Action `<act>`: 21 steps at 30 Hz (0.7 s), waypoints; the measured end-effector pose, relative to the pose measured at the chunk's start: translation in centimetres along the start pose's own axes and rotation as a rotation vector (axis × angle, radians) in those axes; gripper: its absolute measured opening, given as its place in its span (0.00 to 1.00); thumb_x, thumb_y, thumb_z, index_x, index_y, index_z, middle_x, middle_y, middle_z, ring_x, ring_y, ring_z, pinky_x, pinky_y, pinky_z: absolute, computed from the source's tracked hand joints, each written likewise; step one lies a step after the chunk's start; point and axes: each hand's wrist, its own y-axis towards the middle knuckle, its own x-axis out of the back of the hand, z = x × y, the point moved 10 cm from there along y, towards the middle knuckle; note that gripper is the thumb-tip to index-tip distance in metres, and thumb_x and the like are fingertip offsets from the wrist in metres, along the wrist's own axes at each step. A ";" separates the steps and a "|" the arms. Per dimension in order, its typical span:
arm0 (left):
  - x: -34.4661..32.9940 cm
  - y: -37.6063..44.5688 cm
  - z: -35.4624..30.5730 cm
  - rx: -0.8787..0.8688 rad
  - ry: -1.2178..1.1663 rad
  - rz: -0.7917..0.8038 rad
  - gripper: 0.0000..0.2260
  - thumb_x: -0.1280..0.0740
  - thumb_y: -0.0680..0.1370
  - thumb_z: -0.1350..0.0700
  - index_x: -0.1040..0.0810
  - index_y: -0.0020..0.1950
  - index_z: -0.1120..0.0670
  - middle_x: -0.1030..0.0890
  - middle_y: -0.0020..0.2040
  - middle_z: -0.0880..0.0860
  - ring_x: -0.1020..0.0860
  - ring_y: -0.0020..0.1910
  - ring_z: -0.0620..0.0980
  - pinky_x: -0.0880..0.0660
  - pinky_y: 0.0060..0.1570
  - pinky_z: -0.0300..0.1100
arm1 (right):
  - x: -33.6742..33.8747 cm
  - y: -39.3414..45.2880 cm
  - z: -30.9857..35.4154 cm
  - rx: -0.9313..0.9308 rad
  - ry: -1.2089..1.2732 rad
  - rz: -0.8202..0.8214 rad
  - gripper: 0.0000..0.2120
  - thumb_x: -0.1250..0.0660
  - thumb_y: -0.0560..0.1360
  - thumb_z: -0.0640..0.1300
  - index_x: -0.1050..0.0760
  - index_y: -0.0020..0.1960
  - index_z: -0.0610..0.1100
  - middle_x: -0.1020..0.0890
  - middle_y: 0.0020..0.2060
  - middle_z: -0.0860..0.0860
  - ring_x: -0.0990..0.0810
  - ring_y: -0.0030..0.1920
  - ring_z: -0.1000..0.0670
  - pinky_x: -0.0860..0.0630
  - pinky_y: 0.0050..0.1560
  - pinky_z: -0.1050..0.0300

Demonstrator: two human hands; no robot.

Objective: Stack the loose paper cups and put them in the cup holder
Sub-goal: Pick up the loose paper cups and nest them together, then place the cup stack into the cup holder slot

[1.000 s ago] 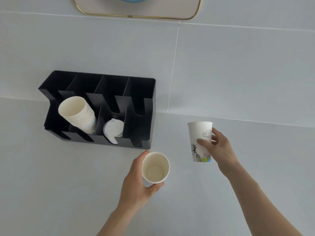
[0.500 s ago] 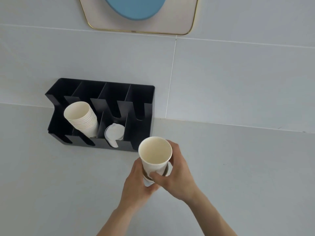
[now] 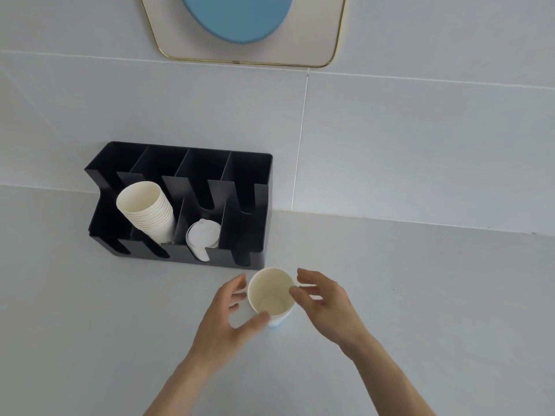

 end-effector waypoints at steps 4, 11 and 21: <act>1.3 0.2 1.0 0.236 -0.149 -0.009 0.20 0.32 0.75 0.36 0.19 0.61 0.45 0.16 0.58 0.47 0.17 0.56 0.46 0.21 0.61 0.47 | 0.0 0.3 -1.1 -0.161 0.095 0.009 0.20 0.31 0.78 0.51 0.23 0.68 0.47 0.17 0.57 0.55 0.15 0.51 0.53 0.17 0.57 0.50; 1.1 0.2 2.1 0.466 -0.331 0.005 0.11 0.29 0.79 0.52 0.13 0.51 0.60 0.14 0.51 0.61 0.15 0.40 0.53 0.15 0.48 0.49 | -0.7 0.5 -1.5 -0.212 0.152 0.067 0.11 0.33 0.76 0.44 0.17 0.50 0.37 0.15 0.46 0.41 0.16 0.40 0.53 0.16 0.50 0.49; 1.4 0.6 0.7 0.427 -0.359 0.026 0.09 0.30 0.78 0.57 0.11 0.47 0.60 0.12 0.46 0.60 0.14 0.42 0.53 0.15 0.48 0.47 | -0.7 0.0 -0.7 -0.236 0.185 0.003 0.09 0.32 0.76 0.39 0.13 0.46 0.42 0.12 0.45 0.42 0.14 0.39 0.50 0.14 0.48 0.56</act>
